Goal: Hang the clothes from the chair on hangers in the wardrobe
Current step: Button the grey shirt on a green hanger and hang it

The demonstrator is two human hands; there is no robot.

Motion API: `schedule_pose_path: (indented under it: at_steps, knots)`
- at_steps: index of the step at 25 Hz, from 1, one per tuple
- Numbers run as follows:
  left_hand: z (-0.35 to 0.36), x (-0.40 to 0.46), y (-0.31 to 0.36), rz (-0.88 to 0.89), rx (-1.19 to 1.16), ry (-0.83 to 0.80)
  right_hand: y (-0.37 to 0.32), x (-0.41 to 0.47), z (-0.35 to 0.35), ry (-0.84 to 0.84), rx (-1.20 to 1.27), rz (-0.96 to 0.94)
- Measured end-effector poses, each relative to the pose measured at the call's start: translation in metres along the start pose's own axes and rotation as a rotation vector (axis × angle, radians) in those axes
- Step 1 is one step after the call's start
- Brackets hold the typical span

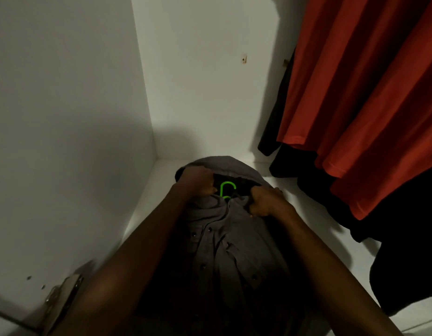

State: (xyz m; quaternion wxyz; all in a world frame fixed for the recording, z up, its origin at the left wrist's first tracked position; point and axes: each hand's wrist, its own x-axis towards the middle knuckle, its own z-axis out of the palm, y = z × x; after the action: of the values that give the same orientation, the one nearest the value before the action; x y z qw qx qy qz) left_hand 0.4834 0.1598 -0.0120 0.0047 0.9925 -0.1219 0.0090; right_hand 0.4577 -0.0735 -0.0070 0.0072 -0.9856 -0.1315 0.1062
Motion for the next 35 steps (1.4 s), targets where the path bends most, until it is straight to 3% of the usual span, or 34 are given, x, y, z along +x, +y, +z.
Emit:
schedule_pose_path:
  at_steps: [4, 8, 13, 19, 22, 25, 32, 35]
  knots:
    - [-0.012, -0.005, -0.005, 0.054, -0.147, -0.197, 0.0, -0.006, 0.014, 0.156, 0.023, -0.049]
    - [0.004, -0.013, -0.001, 0.062, -0.176, -0.073, 0.002, -0.011, 0.032, 0.351, 0.116, -0.138]
    - [0.001, -0.019, 0.009, 0.089, -0.219, -0.146, 0.005, -0.028, 0.033, 0.589, 0.123, -0.151]
    - [-0.045, -0.035, 0.033, 0.035, 0.047, 0.182, 0.002, -0.052, 0.01, 0.79, 0.169, -0.188]
    - [-0.082, -0.053, 0.033, 0.042, -0.159, 0.25, 0.004, -0.065, -0.011, 0.875, 0.297, -0.208]
    - [-0.121, -0.072, 0.03, 0.089, -0.423, 0.186, 0.001, -0.083, -0.039, 0.899, 0.396, -0.247]
    - [-0.191, -0.108, 0.04, 0.212, -0.584, 0.216, 0.003, -0.125, -0.105, 0.882, 0.592, -0.415]
    - [-0.227, -0.126, 0.05, 0.267, -0.751, 0.024, 0.005, -0.142, -0.137, 0.833, 0.642, -0.451]
